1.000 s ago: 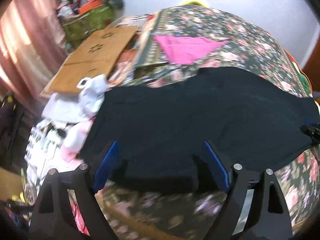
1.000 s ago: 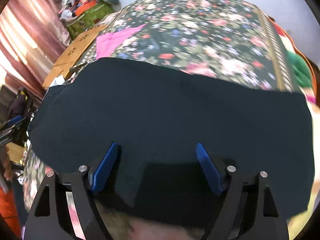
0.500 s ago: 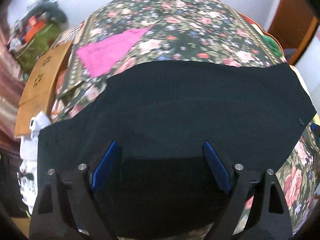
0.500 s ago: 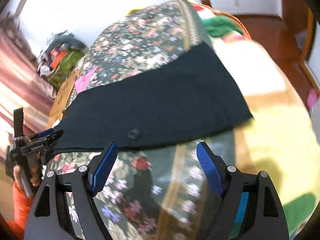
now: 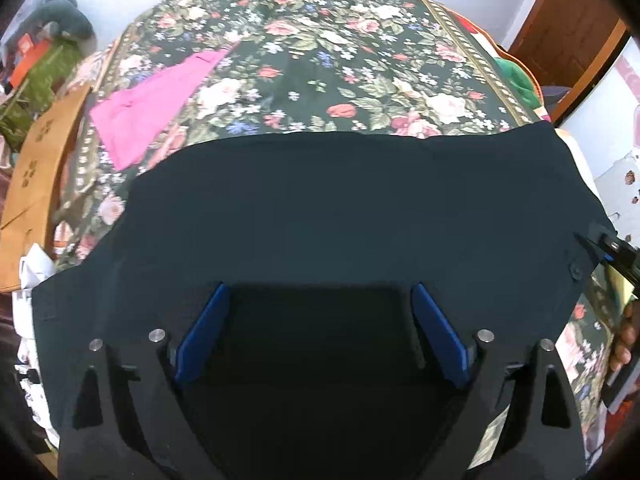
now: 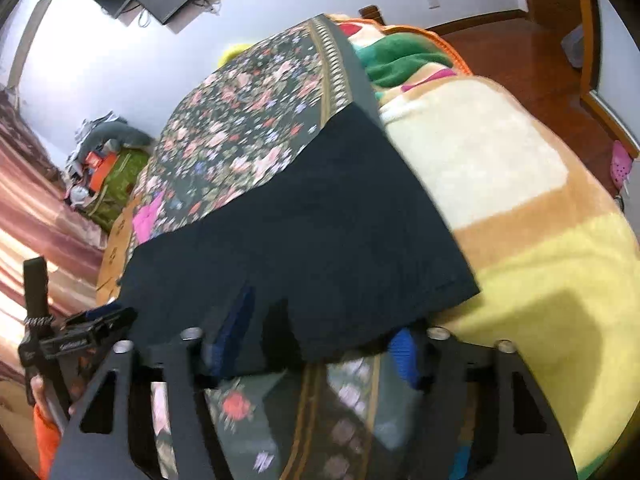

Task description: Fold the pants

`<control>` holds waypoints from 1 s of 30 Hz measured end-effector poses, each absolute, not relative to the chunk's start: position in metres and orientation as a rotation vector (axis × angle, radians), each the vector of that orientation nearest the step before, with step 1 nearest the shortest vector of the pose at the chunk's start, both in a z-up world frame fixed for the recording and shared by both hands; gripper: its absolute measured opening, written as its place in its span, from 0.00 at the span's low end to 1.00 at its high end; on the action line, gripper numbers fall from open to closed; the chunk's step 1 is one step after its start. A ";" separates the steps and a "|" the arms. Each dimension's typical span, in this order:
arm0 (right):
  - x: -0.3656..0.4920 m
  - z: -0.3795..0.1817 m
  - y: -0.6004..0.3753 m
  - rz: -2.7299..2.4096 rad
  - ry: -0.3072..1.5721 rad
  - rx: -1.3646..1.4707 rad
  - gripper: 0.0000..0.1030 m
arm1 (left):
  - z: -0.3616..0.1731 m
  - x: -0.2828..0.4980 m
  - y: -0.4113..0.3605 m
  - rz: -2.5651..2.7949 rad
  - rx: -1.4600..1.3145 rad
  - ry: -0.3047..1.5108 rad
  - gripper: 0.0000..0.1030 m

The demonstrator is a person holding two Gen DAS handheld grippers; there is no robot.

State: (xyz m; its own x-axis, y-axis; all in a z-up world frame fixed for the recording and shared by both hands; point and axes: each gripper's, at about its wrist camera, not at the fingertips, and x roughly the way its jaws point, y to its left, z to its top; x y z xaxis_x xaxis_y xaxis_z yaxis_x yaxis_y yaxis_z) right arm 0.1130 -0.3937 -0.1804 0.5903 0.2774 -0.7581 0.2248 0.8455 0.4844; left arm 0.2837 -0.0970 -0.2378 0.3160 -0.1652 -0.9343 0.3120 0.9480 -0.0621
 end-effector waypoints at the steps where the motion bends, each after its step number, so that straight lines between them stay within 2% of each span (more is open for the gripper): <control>1: 0.115 -0.181 -0.397 0.024 0.953 0.583 0.34 | -0.238 0.284 -0.100 -0.321 0.139 1.212 0.91; 3: 0.118 -0.181 -0.404 0.015 0.955 0.585 0.18 | -0.237 0.285 -0.108 -0.334 0.146 1.211 0.91; 6: 0.120 -0.179 -0.416 0.028 0.935 0.586 0.09 | -0.235 0.286 -0.118 -0.347 0.160 1.202 0.90; 16: 0.137 -0.117 -0.399 0.046 0.810 0.407 0.07 | -0.205 0.283 -0.117 -0.351 0.133 1.116 0.90; 30: 0.185 -0.037 -0.297 0.303 0.679 0.330 0.07 | -0.149 0.260 -0.034 -0.217 0.059 0.945 0.93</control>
